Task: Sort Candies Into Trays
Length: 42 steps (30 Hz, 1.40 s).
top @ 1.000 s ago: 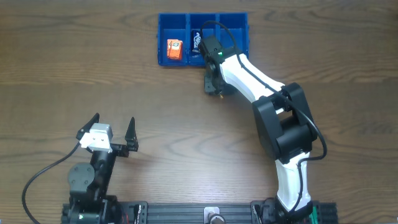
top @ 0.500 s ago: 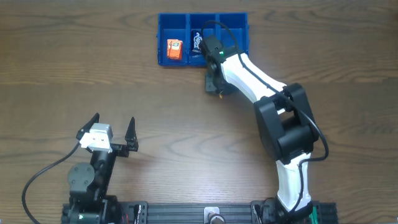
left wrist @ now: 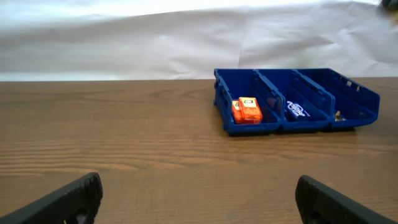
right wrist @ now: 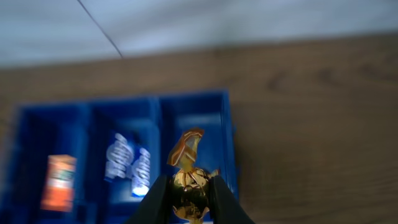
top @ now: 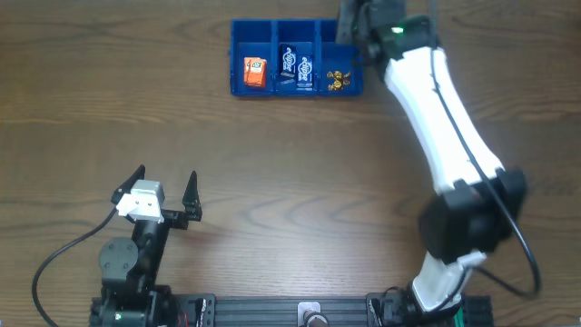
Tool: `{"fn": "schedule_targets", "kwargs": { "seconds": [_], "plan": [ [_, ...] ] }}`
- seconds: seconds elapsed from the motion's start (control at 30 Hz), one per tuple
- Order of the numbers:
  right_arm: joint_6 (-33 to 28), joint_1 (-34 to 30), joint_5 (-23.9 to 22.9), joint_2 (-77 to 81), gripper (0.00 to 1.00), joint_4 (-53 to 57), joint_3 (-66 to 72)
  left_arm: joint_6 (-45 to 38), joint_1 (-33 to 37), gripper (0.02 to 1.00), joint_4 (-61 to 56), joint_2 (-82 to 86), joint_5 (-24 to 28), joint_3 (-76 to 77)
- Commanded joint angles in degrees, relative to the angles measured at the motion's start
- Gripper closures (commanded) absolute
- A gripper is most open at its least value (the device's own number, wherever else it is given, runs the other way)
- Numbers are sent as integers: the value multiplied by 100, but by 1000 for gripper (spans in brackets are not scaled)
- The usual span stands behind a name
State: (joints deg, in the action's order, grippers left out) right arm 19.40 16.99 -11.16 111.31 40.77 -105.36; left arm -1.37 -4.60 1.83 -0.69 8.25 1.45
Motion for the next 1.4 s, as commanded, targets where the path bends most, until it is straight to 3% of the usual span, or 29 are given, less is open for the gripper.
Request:
{"fn": "schedule_targets", "kwargs": {
  "seconds": [0.03,0.27,0.3,0.37,0.4,0.43,0.67,0.83,1.0,1.1,1.4],
  "plan": [
    [-151,-24,-31,868,965,-173,109,-35,20,20,184,22,68,-118],
    [-149,-24,-9,1200,925,-476,109,-37,20,23,184,22,68,-118],
    [-151,-24,11,1200,735,-501,109,-37,20,20,184,22,68,-118],
    [-151,-24,28,1200,231,-522,109,-37,20,20,184,22,68,-118],
    [-151,-24,28,1200,60,-520,109,-37,20,20,184,22,68,-118],
    [-151,-24,28,1200,3,-520,109,-35,20,23,184,22,68,-118],
    [-146,-24,96,1091,1,-472,101,-35,20,20,184,22,68,-118],
    [-199,-24,66,116,3,11,42,-37,20,20,184,22,68,-118],
    [-273,28,-516,-1051,3,1082,267,-37,20,20,184,22,68,-118],
    [-363,-149,-778,-1668,3,1357,632,-35,20,20,184,22,68,-118],
    [-638,-916,-673,-3818,3,778,2638,-37,20,20,184,22,68,-118]
  ]
}}
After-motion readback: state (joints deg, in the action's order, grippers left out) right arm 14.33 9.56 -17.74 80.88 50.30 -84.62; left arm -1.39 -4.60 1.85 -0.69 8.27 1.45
